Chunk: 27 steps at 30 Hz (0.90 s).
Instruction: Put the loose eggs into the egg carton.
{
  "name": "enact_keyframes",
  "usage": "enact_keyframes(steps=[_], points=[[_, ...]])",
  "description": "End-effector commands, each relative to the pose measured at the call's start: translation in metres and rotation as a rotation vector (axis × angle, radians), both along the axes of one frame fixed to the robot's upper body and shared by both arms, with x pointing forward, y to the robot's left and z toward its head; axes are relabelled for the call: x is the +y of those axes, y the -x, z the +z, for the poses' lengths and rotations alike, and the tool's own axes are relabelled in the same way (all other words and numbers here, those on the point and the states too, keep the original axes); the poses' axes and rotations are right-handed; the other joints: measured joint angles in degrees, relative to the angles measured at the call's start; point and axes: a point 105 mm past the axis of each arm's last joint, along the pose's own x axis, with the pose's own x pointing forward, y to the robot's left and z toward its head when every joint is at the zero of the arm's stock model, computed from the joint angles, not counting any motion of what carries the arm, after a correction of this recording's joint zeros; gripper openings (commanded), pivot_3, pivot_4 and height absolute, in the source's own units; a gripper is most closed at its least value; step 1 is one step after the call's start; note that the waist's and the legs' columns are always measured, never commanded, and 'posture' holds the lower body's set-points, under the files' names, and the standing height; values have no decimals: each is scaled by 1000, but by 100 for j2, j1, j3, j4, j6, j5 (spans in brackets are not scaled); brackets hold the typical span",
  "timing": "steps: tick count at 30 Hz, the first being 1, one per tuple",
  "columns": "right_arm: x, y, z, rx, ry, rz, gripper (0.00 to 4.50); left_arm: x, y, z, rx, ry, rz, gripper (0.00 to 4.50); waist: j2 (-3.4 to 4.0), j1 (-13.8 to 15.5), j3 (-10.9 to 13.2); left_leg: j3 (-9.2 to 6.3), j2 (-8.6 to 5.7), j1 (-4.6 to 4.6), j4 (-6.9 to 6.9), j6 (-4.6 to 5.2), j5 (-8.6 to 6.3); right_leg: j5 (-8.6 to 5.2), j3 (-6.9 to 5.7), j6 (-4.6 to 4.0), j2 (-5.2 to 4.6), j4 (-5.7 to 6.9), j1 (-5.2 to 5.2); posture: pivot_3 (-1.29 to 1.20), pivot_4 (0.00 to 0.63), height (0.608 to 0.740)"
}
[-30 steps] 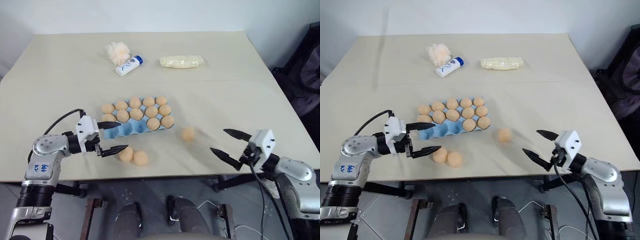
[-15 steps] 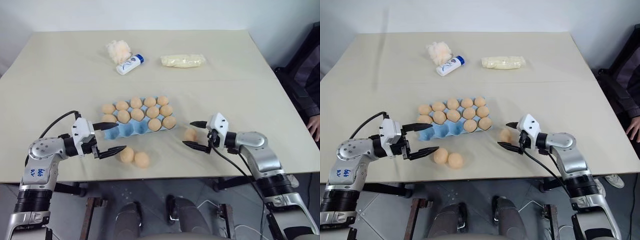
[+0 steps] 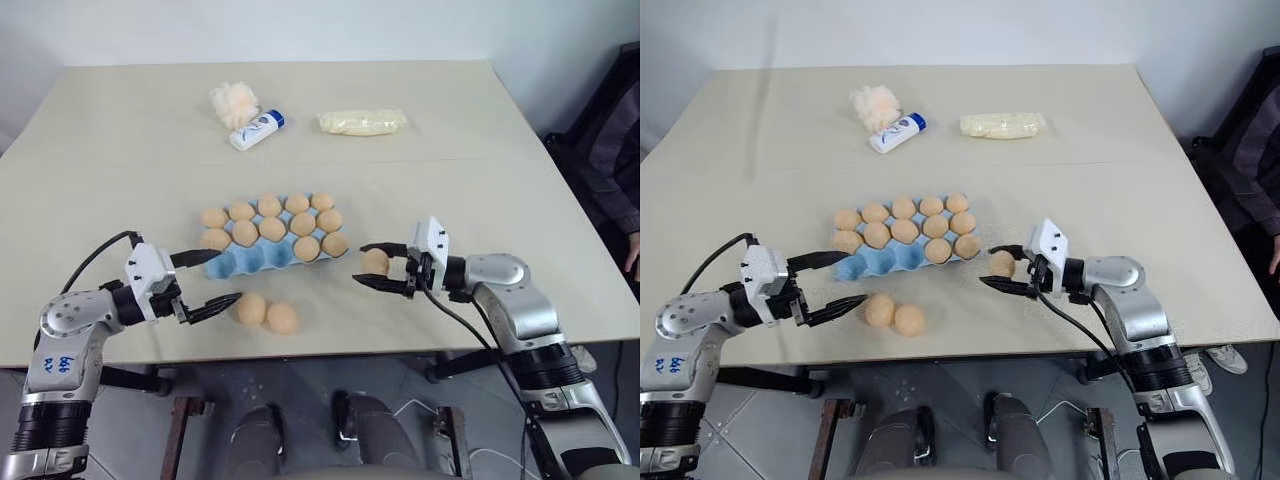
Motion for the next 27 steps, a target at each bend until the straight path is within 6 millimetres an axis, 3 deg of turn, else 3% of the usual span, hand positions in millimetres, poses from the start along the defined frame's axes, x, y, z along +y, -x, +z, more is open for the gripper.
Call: enact_keyframes(steps=[1,6,14,15,20,24,27], points=[[34,0,20,-45,-25,76,2543,2,3,8,-36,4,18,4500,0,-4,0,0,1,0,0,-1,1,-1,0,-3,0,0,0,0,150,740],[87,-19,18,-70,20,114,2543,0,6,4,-33,17,34,4500,0,-77,0,7,5,0,-1,0,2,0,2,-8,0,1,-3,0,150,740],[133,-34,5,-83,71,104,2543,3,9,6,-45,20,66,4500,-4,-116,-3,11,0,-33,-5,27,13,4,-5,0,-13,10,-33,0,150,740],[135,-33,3,-82,73,114,2833,3,9,7,-47,22,69,4500,-4,-123,-3,12,0,-33,-6,26,12,4,-5,0,-14,11,-36,0,150,740],[128,-29,11,-85,34,128,4363,3,11,8,-48,30,74,4500,-4,-135,-3,14,2,-32,-9,22,13,4,-3,-1,-13,19,-43,0,150,740],[104,-25,27,-142,-10,134,4444,2,10,8,-46,30,66,4500,-4,-123,-3,14,0,-33,-8,2,3,4,-2,-2,-15,21,-45,0,150,740],[65,-20,34,-184,-44,107,4444,4,10,9,-36,19,48,4500,-5,-96,-3,13,-3,-34,-8,2,1,4,-3,-2,-18,19,-44,0,150,740]])
